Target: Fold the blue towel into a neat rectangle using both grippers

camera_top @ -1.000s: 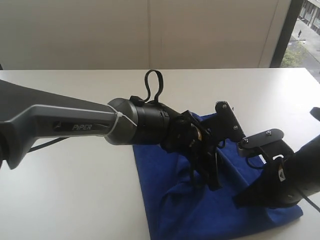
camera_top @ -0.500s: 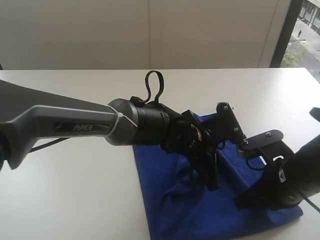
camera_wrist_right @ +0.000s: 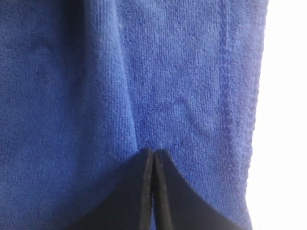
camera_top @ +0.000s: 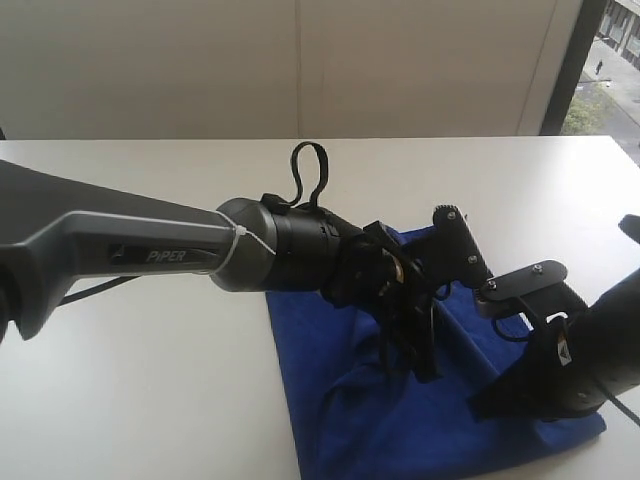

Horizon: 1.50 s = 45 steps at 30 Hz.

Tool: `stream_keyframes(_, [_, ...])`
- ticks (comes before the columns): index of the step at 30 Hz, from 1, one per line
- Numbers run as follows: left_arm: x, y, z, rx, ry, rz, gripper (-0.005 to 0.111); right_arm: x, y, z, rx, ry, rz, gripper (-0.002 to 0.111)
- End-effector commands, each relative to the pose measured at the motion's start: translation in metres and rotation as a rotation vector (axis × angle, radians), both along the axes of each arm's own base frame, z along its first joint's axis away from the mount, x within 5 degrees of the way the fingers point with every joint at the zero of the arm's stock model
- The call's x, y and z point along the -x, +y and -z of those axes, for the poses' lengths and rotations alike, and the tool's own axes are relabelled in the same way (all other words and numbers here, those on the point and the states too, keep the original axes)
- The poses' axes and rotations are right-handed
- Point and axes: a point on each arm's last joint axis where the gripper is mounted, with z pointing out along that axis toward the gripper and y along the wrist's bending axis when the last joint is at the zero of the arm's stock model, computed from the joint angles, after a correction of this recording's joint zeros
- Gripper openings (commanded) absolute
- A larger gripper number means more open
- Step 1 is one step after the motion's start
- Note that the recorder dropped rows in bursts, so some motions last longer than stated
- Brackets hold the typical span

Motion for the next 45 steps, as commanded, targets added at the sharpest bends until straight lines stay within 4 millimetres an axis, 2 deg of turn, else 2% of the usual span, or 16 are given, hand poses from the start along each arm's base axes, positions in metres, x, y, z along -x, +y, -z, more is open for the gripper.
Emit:
stream_keyframes(1, [0.007, -0.001, -0.008, 0.0, 0.004, 0.012, 0.02, -0.002, 0.0, 0.0, -0.004, -0.012, 0.002, 0.0])
stream_keyframes(5, [-0.002, 0.007, -0.024, 0.041, 0.0, -0.036, 0.018, -0.002, 0.0, -0.001, -0.005, -0.014, 0.001, 0.0])
stream_keyframes(13, [-0.02, 0.025, -0.028, 0.038, 0.036, -0.117, 0.011, -0.002, 0.0, -0.001, -0.005, -0.014, 0.001, 0.0])
stream_keyframes(16, [-0.034, 0.044, -0.035, 0.006, 0.05, -0.158, 0.0, -0.002, 0.0, -0.001, -0.005, -0.014, 0.001, 0.0])
stream_keyframes(21, [-0.062, 0.079, -0.04, -0.023, 0.076, -0.253, 0.0, -0.002, 0.0, -0.001, -0.006, -0.016, 0.001, 0.0])
stream_keyframes(25, [-0.072, 0.091, -0.039, -0.038, 0.063, -0.275, 0.0, -0.002, 0.0, -0.001, -0.009, -0.022, 0.0, 0.0])
stream_keyframes(33, [-0.084, 0.107, -0.039, -0.047, 0.072, -0.318, 0.0, -0.003, 0.001, -0.001, -0.011, -0.03, -0.003, 0.0])
stream_keyframes(45, [-0.09, 0.125, -0.035, -0.102, 0.113, -0.35, 0.0, -0.003, 0.001, -0.001, -0.011, -0.032, -0.005, 0.0])
